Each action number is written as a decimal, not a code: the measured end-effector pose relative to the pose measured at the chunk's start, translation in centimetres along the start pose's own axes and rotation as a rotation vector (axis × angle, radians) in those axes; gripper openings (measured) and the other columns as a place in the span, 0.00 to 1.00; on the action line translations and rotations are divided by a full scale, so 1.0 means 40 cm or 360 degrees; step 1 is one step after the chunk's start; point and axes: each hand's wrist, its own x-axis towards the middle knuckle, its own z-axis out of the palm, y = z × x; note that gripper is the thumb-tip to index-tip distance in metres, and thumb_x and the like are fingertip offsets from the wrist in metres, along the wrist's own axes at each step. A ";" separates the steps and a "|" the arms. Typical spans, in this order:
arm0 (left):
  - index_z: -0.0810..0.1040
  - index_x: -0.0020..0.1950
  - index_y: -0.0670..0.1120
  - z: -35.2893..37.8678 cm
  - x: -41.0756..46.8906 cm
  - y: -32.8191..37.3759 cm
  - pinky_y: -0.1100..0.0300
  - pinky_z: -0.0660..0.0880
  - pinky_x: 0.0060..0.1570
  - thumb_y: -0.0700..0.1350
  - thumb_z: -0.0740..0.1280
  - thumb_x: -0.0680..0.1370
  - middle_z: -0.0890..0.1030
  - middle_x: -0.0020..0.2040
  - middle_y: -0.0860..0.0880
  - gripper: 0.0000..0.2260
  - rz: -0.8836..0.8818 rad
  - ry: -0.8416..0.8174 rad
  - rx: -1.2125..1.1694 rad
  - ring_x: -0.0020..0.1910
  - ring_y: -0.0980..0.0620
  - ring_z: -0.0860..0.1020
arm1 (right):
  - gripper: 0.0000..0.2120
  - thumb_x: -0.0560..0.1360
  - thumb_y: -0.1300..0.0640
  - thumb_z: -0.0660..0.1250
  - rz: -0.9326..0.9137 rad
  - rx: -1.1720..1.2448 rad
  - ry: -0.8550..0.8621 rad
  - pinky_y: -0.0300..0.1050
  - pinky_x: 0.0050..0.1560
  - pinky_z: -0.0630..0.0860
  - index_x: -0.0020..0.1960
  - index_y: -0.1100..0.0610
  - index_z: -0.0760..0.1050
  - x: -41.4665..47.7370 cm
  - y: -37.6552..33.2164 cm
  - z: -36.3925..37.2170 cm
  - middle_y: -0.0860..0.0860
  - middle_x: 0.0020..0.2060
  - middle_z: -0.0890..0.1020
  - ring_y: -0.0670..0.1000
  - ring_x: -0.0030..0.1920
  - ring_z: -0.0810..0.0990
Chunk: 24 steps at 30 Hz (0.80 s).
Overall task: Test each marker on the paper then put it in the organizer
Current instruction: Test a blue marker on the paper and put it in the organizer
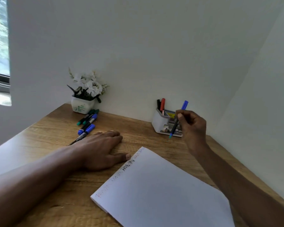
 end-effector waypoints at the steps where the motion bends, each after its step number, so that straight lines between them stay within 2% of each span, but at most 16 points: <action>1: 0.52 0.83 0.55 -0.001 0.001 -0.001 0.53 0.56 0.78 0.81 0.41 0.61 0.52 0.83 0.56 0.54 0.0010 -0.0001 0.0005 0.81 0.54 0.55 | 0.07 0.78 0.63 0.71 -0.0043 -0.0066 0.0084 0.45 0.47 0.84 0.52 0.53 0.82 0.040 0.008 -0.008 0.51 0.45 0.87 0.50 0.47 0.86; 3: 0.52 0.82 0.56 -0.002 0.003 -0.002 0.55 0.55 0.78 0.81 0.41 0.60 0.51 0.83 0.56 0.54 0.0017 -0.0003 0.0008 0.81 0.55 0.55 | 0.14 0.75 0.63 0.72 -0.0103 -0.0149 0.0249 0.55 0.51 0.84 0.56 0.48 0.77 0.129 0.016 -0.021 0.53 0.43 0.87 0.53 0.45 0.87; 5: 0.52 0.82 0.57 -0.002 0.006 -0.003 0.55 0.55 0.77 0.81 0.41 0.61 0.51 0.83 0.57 0.53 0.0023 -0.0008 0.0011 0.80 0.55 0.54 | 0.25 0.73 0.63 0.73 -0.0087 -0.0172 0.0391 0.56 0.50 0.84 0.63 0.41 0.71 0.214 0.019 -0.030 0.53 0.41 0.85 0.54 0.42 0.87; 7: 0.52 0.82 0.57 -0.002 0.008 -0.006 0.55 0.55 0.77 0.81 0.42 0.62 0.51 0.83 0.57 0.52 0.0027 -0.0006 0.0001 0.80 0.56 0.55 | 0.30 0.73 0.63 0.71 -0.0108 -0.0309 0.0461 0.53 0.48 0.84 0.69 0.40 0.68 0.285 0.026 -0.032 0.49 0.38 0.82 0.53 0.41 0.86; 9: 0.52 0.82 0.58 -0.001 0.009 -0.006 0.55 0.55 0.78 0.80 0.43 0.64 0.51 0.83 0.58 0.50 0.0020 0.0001 -0.0003 0.80 0.56 0.55 | 0.29 0.75 0.64 0.70 -0.0174 -0.0527 0.0418 0.49 0.46 0.83 0.71 0.43 0.67 0.326 0.037 -0.028 0.47 0.38 0.81 0.52 0.41 0.84; 12: 0.52 0.82 0.58 0.001 0.011 -0.006 0.54 0.55 0.79 0.78 0.47 0.68 0.52 0.83 0.58 0.46 0.0013 0.0016 -0.0010 0.80 0.56 0.55 | 0.28 0.75 0.66 0.70 -0.0221 -0.0787 0.0258 0.49 0.45 0.81 0.70 0.48 0.67 0.348 0.084 -0.008 0.53 0.43 0.83 0.55 0.42 0.84; 16: 0.52 0.82 0.57 -0.003 0.006 -0.001 0.55 0.55 0.78 0.76 0.51 0.71 0.52 0.82 0.59 0.43 0.0004 0.0009 -0.0035 0.80 0.57 0.55 | 0.23 0.73 0.62 0.73 -0.0037 -0.1208 0.0020 0.44 0.45 0.71 0.65 0.56 0.72 0.343 0.158 0.011 0.59 0.50 0.84 0.60 0.49 0.83; 21: 0.52 0.82 0.58 -0.005 0.010 -0.002 0.55 0.55 0.78 0.76 0.51 0.72 0.52 0.82 0.59 0.43 0.0010 -0.0012 -0.0046 0.80 0.57 0.55 | 0.24 0.73 0.57 0.74 0.0058 -0.1385 0.0015 0.45 0.42 0.70 0.67 0.52 0.72 0.333 0.181 0.015 0.57 0.52 0.83 0.55 0.43 0.77; 24: 0.52 0.82 0.58 -0.004 0.012 -0.003 0.55 0.55 0.77 0.77 0.51 0.71 0.52 0.82 0.59 0.43 0.0010 -0.0010 -0.0050 0.80 0.57 0.55 | 0.26 0.73 0.56 0.74 0.0088 -0.1402 -0.0038 0.46 0.45 0.72 0.69 0.53 0.71 0.335 0.169 0.009 0.57 0.56 0.83 0.57 0.50 0.81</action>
